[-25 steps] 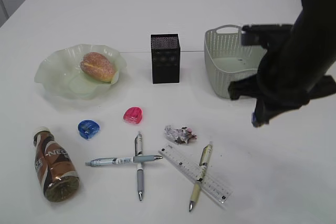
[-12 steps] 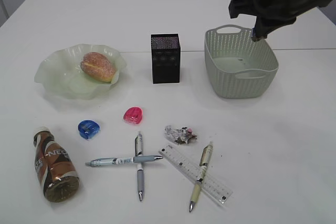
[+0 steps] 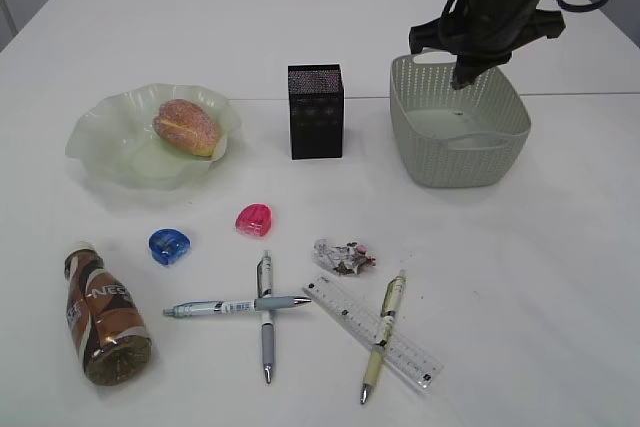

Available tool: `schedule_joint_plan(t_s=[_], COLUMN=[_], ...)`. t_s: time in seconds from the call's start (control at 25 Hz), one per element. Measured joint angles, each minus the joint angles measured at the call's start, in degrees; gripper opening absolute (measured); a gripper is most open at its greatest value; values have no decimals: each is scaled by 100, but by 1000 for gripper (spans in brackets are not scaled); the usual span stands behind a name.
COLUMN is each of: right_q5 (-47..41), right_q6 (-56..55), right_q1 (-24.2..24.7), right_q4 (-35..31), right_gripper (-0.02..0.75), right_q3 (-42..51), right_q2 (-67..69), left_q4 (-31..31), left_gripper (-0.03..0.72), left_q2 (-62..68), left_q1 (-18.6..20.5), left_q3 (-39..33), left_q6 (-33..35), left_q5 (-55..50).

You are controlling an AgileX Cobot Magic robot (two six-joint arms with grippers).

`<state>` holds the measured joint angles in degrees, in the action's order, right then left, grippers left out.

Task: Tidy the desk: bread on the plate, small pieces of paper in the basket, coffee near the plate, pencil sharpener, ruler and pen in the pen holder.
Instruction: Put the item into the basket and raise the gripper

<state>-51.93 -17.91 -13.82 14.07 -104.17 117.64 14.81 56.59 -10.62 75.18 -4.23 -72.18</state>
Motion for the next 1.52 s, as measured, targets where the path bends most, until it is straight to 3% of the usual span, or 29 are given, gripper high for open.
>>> schedule_joint_plan(t_s=[0.36, 0.44, 0.64, 0.76, 1.0, 1.2, 1.52], right_q5=[0, 0, 0, 0, -579, -1691, -1888], right_q6=[-21, -21, -21, -21, -21, 396, 731], right_q1=[282, 285, 285, 285, 285, 227, 41], right_q4=[0, -35, -84, -84, -166, -810, -1544], right_gripper=[0, 63, 356, 424, 437, 437, 437], right_q3=[-613, -628, -628, -638, -897, -1507, -1578], right_q2=[751, 819, 911, 925, 925, 883, 571], left_q4=[0, 0, 0, 0, 0, 0, 0], left_gripper=[496, 496, 496, 496, 496, 496, 496], left_q2=[0, 0, 0, 0, 0, 0, 0], left_q1=[0, 0, 0, 0, 0, 0, 0], left_q3=[0, 0, 0, 0, 0, 0, 0], left_q6=[-96, -129, -153, -153, -153, -153, -153], left_q5=[0, 0, 0, 0, 0, 0, 0])
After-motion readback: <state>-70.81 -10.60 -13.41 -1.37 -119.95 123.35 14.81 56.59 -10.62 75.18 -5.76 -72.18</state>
